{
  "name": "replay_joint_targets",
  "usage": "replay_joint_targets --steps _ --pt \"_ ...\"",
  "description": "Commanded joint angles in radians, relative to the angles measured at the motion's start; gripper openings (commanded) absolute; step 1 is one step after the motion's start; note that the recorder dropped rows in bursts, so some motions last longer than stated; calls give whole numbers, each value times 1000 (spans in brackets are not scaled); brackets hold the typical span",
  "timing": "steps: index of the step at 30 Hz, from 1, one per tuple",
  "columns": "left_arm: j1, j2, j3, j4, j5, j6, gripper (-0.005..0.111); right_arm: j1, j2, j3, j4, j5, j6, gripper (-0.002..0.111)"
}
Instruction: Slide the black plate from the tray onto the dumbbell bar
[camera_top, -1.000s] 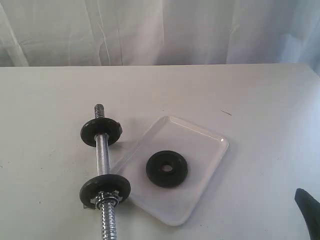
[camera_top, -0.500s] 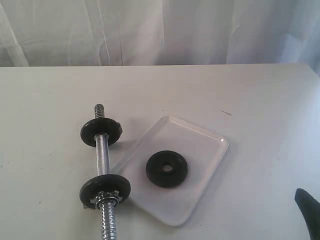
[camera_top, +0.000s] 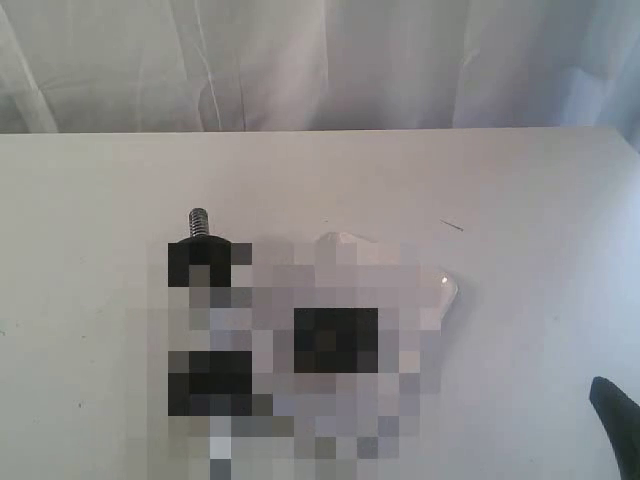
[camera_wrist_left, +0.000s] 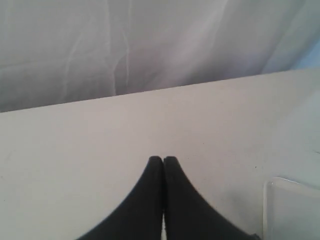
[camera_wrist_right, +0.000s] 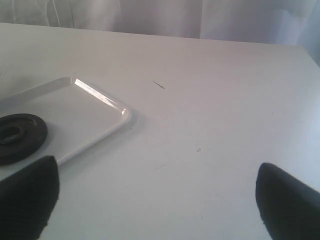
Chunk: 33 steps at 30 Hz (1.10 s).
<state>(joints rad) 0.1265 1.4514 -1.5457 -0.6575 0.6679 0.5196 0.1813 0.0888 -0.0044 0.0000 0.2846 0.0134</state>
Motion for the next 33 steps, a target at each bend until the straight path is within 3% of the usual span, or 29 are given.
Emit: replay_joint_targets --steps 1,7,9,13,19,26,33 --pt "-112 4 -8 72 -35 37 0 -4 -5 4 0 -2 6 105" --pt "-175 4 2 226 3 -26 0 -4 -5 4 0 -2 8 105" --pt "-186 2 37 340 -11 -134 0 -4 -5 4 0 -2 8 105" --pt "-269 2 145 525 -24 -409 0 -4 -5 4 0 -2 8 105" --pt "-365 4 331 420 -153 -469 0 -4 -5 4 0 -2 8 105" --pt "-411 4 408 423 54 -683 0 -4 -5 4 0 -2 8 105" --pt "-411 4 471 397 66 -845 5 -4 -5 4 0 -2 8 105"
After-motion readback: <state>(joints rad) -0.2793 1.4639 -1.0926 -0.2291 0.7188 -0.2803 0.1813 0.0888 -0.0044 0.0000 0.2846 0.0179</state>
